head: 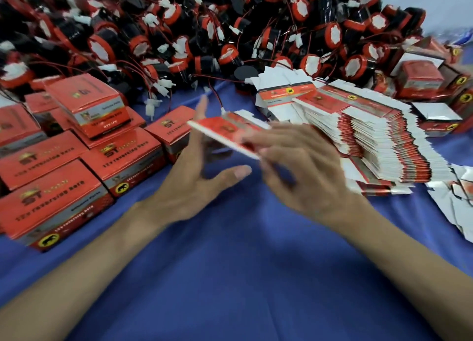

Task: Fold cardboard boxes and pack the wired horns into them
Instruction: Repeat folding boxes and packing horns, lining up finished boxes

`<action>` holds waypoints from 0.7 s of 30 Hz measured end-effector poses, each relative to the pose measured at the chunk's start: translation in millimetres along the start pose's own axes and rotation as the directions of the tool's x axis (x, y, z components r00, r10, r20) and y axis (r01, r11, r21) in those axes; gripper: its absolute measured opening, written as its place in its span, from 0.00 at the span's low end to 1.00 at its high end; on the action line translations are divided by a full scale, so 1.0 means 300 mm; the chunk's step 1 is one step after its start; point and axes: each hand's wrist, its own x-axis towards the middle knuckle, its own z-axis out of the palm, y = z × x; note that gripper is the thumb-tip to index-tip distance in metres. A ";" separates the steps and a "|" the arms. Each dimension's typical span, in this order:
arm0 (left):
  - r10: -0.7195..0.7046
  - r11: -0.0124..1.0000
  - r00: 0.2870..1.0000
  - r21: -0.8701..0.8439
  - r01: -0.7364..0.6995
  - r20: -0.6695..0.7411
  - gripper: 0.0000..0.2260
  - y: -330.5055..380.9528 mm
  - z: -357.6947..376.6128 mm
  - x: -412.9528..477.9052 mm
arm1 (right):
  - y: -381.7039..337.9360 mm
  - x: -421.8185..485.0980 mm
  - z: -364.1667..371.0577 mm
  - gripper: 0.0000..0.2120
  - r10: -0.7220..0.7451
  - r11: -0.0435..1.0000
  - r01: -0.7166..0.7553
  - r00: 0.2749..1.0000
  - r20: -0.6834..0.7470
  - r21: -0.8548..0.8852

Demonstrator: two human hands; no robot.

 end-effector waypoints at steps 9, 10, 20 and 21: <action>0.120 0.992 0.990 0.042 -0.117 -0.070 0.54 0.016 -0.010 0.017 | -0.041 -0.020 0.017 0.20 0.421 0.775 -0.554 0.811 0.406 0.303; 0.152 0.987 0.985 0.063 -0.148 -0.076 0.52 0.015 -0.011 0.019 | -0.039 -0.019 0.017 0.22 0.456 0.736 -0.609 0.769 0.448 0.295; 0.102 0.991 0.993 0.095 -0.096 -0.055 0.44 0.003 -0.008 -0.001 | -0.044 -0.011 0.030 0.29 0.290 0.802 -0.518 0.774 0.563 0.299; 0.098 0.991 0.993 0.092 -0.092 -0.059 0.41 0.004 -0.006 -0.003 | -0.043 -0.014 0.029 0.27 0.279 0.816 -0.497 0.786 0.551 0.296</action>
